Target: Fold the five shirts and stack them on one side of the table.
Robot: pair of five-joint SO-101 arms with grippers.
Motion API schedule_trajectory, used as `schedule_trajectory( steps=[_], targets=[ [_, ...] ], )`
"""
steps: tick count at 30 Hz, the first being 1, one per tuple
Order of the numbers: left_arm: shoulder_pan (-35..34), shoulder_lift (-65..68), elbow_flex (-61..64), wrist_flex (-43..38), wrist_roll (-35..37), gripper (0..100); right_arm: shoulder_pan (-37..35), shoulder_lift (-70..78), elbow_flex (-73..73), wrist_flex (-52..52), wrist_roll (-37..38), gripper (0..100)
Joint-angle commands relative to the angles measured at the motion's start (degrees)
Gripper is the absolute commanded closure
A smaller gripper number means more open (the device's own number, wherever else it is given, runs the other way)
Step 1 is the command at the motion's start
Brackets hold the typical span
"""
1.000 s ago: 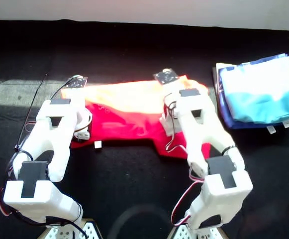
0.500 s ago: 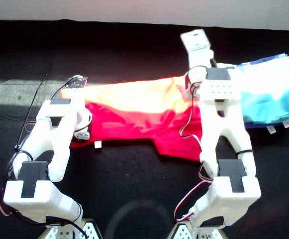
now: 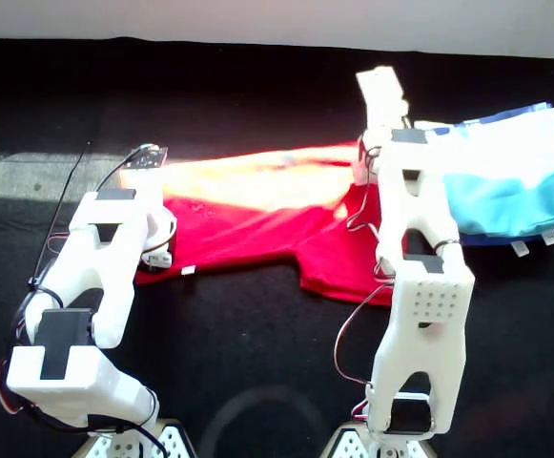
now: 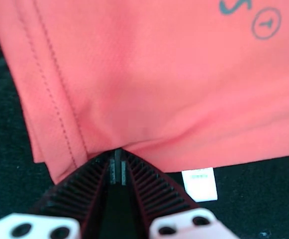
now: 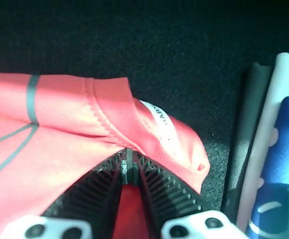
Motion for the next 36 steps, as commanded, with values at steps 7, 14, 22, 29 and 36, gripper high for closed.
schedule_trajectory(
  steps=[7, 14, 22, 29, 36],
  targets=[
    [-0.8, 0.6, -0.3, -1.8, 0.2, 99, 0.7, 0.3, -22.2, 21.0, 0.4, 99.2],
    [-0.8, 0.6, -0.4, -1.8, 0.2, 99, -1.7, -1.2, -38.6, 40.2, 0.5, 99.2],
    [-0.8, 0.6, -0.4, -1.8, 0.2, 99, -1.6, -1.6, -41.5, 45.8, 0.4, 99.2],
    [-0.8, 0.6, -0.4, -1.8, 0.2, 99, -6.5, -15.7, -26.5, 45.8, 0.4, 99.2],
    [-0.8, 0.6, -0.4, -1.8, 0.2, 99, -13.1, -33.1, 13.0, 42.9, 4.1, 96.3]
  ],
)
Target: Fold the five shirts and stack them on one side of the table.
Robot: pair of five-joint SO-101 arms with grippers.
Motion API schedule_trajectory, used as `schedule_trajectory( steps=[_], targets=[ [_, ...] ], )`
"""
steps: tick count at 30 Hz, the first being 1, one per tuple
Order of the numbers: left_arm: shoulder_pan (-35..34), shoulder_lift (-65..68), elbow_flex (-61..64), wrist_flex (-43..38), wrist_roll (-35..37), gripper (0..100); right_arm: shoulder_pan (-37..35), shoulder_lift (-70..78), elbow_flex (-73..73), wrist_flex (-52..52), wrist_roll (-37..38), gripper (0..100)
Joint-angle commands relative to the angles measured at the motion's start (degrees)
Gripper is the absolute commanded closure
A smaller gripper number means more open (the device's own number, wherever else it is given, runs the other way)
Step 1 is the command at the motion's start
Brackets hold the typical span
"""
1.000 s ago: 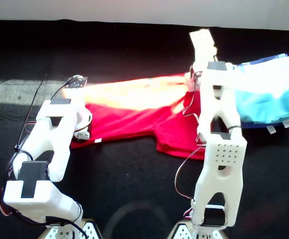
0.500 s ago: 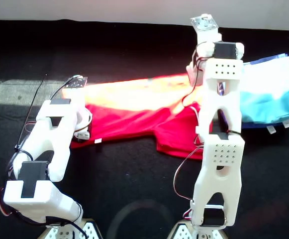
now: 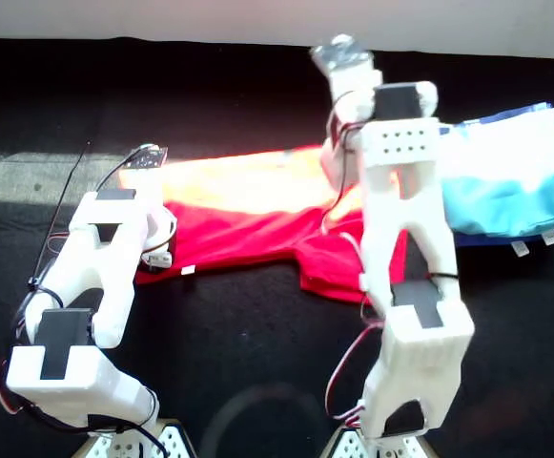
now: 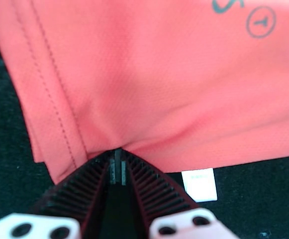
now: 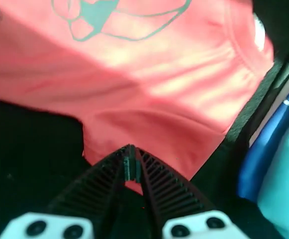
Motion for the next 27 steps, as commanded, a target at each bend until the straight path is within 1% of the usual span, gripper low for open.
schedule_trajectory(
  steps=[1, 3, 6, 10, 15, 22, 27],
  targets=[
    [-0.8, 0.6, -0.4, -1.8, 0.2, 99, -1.3, -8.7, 19.6, -3.6, 3.0, 93.7],
    [-0.8, 0.6, -0.4, -1.8, 0.2, 99, -1.3, -10.9, 27.3, -6.6, 6.2, 87.4],
    [-0.8, 0.6, -0.4, -1.8, 0.2, 99, -2.1, -13.1, 36.4, -8.9, 13.3, 80.2],
    [-0.8, 0.7, -0.8, -1.8, 0.2, 99, -3.6, -13.8, 44.0, -10.2, 17.8, 79.8],
    [-0.8, 0.7, -0.9, -1.8, 0.2, 99, -3.7, -13.5, 48.0, -16.0, 18.2, 79.5],
    [-0.8, 0.7, -0.9, -1.8, 0.2, 99, -3.4, -13.4, 55.5, -28.4, 18.2, 79.4],
    [-0.8, 0.7, -0.9, -1.8, 0.2, 99, -3.4, -13.3, 58.1, -31.6, 18.2, 79.4]
  ],
)
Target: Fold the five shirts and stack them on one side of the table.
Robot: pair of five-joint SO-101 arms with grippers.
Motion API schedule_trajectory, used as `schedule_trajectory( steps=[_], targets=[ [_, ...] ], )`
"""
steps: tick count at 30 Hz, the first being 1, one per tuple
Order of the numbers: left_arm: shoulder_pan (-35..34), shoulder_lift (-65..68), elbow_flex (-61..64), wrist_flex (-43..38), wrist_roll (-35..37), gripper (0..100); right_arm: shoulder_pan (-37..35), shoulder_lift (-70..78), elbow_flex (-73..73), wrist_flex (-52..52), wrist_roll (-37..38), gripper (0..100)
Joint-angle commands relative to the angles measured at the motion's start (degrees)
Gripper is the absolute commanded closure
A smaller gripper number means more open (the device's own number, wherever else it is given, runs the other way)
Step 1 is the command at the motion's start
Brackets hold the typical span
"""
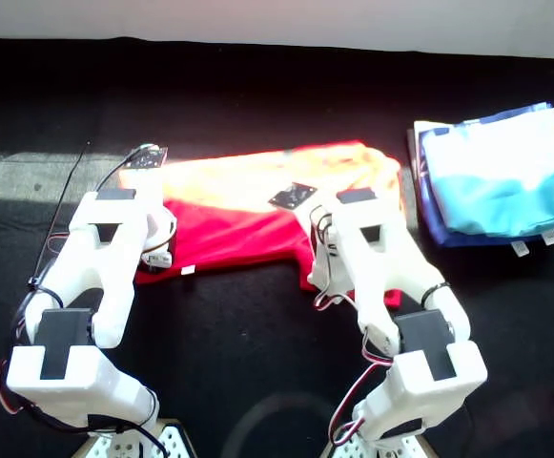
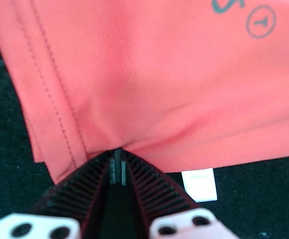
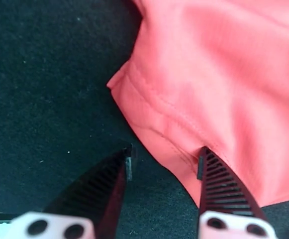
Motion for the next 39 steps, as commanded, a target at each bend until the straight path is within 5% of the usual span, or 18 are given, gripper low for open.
schedule_trajectory(
  steps=[1, 9, 13, 27, 39],
  targets=[
    [-0.8, 0.4, -0.9, -1.8, 0.2, 99, -0.2, -2.3, 1.0, -1.9, 0.5, 79.4],
    [-0.8, 0.4, -0.9, -1.8, 0.2, 99, 0.2, 5.8, -0.7, -2.0, 0.5, 80.7],
    [-0.8, 0.4, -0.9, -1.8, 0.2, 99, 2.9, 10.2, -6.6, -1.9, 0.3, 99.3],
    [-0.8, 0.4, -0.9, -1.8, 0.2, 99, 9.5, 9.6, -36.0, 8.0, 0.5, 99.1],
    [-0.8, 0.4, -0.9, -1.8, 0.2, 99, 9.2, 37.5, -75.1, 8.7, 0.2, 98.9]
  ],
)
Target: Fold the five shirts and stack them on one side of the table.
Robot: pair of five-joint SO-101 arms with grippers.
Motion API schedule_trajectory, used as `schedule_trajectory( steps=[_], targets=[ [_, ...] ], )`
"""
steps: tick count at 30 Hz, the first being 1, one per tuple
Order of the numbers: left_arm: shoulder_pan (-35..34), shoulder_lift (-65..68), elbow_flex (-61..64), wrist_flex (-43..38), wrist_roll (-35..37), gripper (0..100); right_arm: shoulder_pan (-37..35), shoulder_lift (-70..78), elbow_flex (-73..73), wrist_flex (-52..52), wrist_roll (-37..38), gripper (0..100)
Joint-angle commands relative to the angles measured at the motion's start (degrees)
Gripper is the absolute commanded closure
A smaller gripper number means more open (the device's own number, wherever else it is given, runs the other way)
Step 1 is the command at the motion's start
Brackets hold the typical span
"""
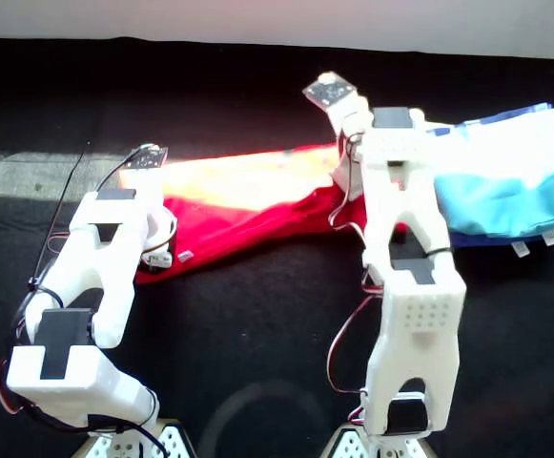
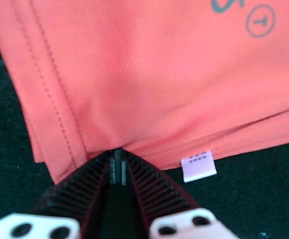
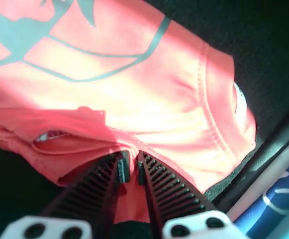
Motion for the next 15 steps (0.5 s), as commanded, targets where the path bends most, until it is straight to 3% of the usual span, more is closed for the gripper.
schedule_trajectory(
  steps=[1, 3, 8, 15],
  targets=[
    [-0.8, 0.4, -0.9, -1.8, 0.2, 99, 0.5, 6.9, -14.6, 0.9, 0.1, 98.8],
    [-0.8, 0.4, -0.9, -1.8, 0.2, 99, 0.5, 11.4, -20.1, 2.9, -1.6, 96.4],
    [-0.8, 0.4, -0.9, -1.8, 0.2, 99, 0.9, 19.1, -31.7, 4.6, -9.2, 78.3],
    [-0.8, 0.4, -0.9, -1.8, 0.2, 99, 1.3, 20.8, -48.4, 10.2, -16.9, 78.6]
  ],
)
